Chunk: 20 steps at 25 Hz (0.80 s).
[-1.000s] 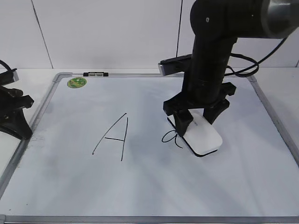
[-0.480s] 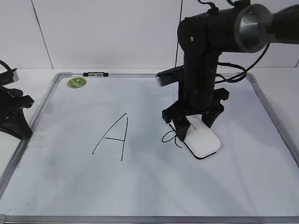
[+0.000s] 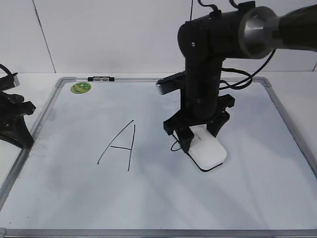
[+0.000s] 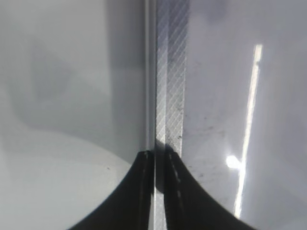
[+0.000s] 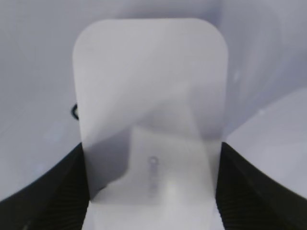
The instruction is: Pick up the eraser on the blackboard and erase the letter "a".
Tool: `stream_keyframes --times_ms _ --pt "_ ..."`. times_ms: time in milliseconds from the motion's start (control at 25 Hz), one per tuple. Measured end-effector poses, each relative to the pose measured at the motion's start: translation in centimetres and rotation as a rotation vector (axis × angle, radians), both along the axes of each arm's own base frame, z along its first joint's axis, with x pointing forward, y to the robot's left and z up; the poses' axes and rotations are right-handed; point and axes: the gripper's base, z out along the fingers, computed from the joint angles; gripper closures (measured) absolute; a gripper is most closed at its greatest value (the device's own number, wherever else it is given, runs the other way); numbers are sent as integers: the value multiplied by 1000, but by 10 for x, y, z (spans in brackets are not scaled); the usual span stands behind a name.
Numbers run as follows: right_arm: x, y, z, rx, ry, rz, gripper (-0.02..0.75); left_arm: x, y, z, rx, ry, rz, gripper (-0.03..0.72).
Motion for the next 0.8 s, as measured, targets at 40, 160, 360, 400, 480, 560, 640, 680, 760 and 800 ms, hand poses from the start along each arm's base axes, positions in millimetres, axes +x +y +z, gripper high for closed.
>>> stream_keyframes --times_ms 40,160,360,400,480,560,640,680,760,800 --pt "-3 6 0 0 0 15 203 0 0 0 0 0 0 653" --pt "-15 24 -1 0 3 62 203 0 0 0 0 0 0 653" --pt "-20 31 -1 0 0 79 203 0 0 0 0 0 0 653" --pt "-19 30 -1 -9 -7 72 203 0 0 0 0 1 0 653" --pt "-18 29 -1 -25 -20 53 203 0 0 0 0 1 0 653" --pt "-16 27 -1 -31 -26 39 203 0 0 0 0 1 0 653" --pt "-13 22 -1 -21 -19 10 203 0 0 0 0 1 0 653" --pt "-10 18 -1 -19 -18 -5 203 0 0 0 0 1 0 653" --pt "-5 10 -1 -15 -18 -32 203 0 0 0 0 1 0 653" --pt "-2 5 -1 -15 -18 -48 203 0 0 0 0 1 0 653"
